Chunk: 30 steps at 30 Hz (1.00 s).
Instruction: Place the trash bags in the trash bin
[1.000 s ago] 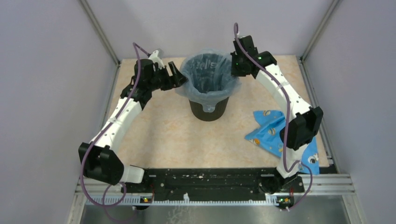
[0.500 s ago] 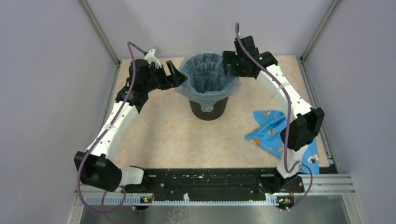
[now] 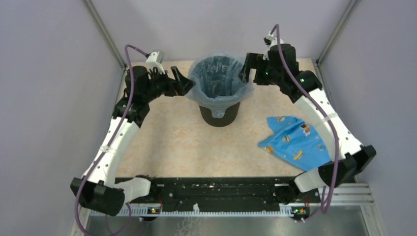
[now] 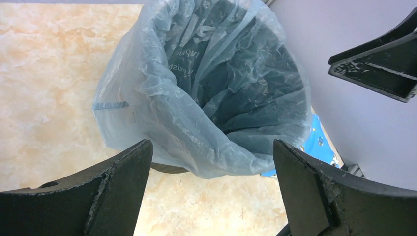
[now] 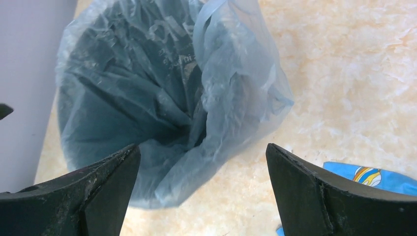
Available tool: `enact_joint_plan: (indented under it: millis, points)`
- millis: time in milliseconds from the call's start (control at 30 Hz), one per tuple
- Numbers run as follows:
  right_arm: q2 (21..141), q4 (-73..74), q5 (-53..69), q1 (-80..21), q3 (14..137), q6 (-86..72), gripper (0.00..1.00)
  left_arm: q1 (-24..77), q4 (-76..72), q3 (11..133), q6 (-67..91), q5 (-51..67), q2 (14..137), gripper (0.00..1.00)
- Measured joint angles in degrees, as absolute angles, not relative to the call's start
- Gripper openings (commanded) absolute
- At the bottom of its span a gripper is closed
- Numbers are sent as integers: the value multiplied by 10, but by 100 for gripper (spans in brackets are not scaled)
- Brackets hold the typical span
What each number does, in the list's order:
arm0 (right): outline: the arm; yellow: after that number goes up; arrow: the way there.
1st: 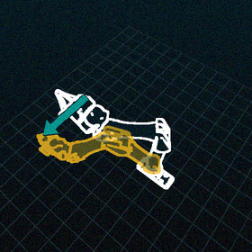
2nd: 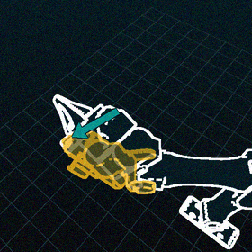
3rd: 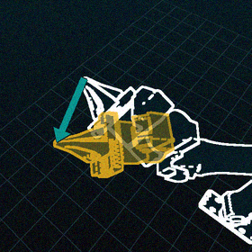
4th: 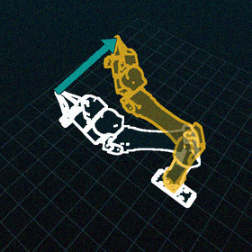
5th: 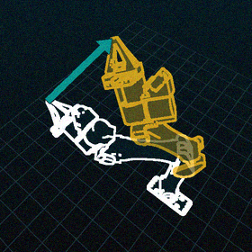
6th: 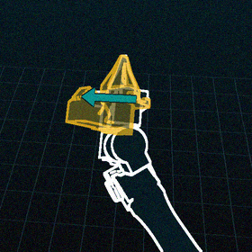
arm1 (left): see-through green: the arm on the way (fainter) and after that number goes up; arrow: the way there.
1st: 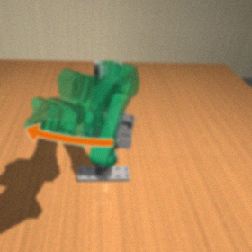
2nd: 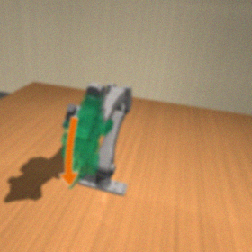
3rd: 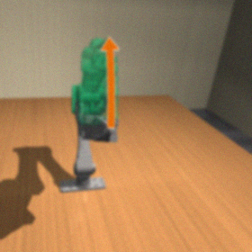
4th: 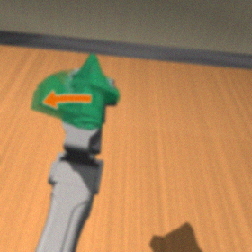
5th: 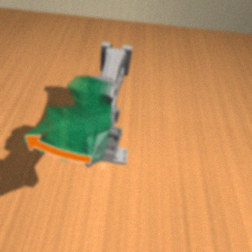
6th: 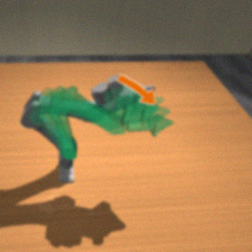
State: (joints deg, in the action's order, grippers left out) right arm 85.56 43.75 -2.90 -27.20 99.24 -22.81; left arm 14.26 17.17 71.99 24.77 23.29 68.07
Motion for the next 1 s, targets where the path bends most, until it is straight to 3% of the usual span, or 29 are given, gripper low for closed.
enact_joint_plan:
  millis: [367,733,1000]
  points:
    - [594,324,-8,-272,743,-262,99,143,189,654,206,259,609,98]
    - [493,291,-6,-272,614,-273,99,143,226,593,191,240,559,98]
    - [466,286,-15,-272,603,-277,99,143,238,581,188,222,546,98]
